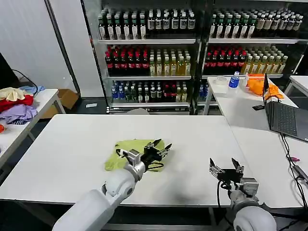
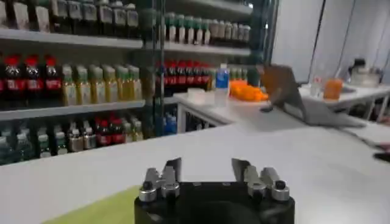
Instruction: Fold and organize the clothes.
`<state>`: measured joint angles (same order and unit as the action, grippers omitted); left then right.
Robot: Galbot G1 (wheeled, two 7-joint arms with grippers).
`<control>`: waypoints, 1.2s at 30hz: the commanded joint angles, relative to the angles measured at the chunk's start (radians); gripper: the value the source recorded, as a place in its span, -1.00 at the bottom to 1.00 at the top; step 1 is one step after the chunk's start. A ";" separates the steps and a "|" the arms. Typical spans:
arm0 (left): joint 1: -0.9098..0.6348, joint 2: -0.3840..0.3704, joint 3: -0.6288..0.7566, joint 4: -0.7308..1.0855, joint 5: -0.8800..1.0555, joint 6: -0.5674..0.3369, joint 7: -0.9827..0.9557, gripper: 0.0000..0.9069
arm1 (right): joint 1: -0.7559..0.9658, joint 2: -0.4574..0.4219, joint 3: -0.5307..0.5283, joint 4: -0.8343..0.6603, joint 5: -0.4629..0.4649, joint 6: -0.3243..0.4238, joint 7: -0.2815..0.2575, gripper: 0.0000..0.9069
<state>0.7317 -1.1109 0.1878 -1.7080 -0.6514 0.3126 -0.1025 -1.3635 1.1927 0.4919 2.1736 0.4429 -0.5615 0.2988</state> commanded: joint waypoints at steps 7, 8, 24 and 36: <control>0.489 0.156 -0.496 -0.285 -0.072 -0.104 -0.016 1.00 | 0.476 0.120 -0.371 -0.339 0.167 -0.016 0.022 1.00; 0.512 0.152 -0.515 -0.292 -0.069 -0.105 -0.017 1.00 | 0.501 0.133 -0.383 -0.357 0.174 -0.016 0.022 1.00; 0.621 0.133 -0.603 -0.329 -0.051 -0.111 -0.017 1.00 | 0.699 0.328 -0.444 -0.770 0.274 -0.016 0.002 0.78; 0.592 0.136 -0.581 -0.307 -0.054 -0.109 -0.018 1.00 | 0.733 0.377 -0.412 -0.872 0.304 0.005 0.030 -1.00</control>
<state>1.2944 -0.9825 -0.3626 -2.0061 -0.7024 0.2084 -0.1206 -0.6926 1.5163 0.0947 1.4359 0.7178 -0.5684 0.3235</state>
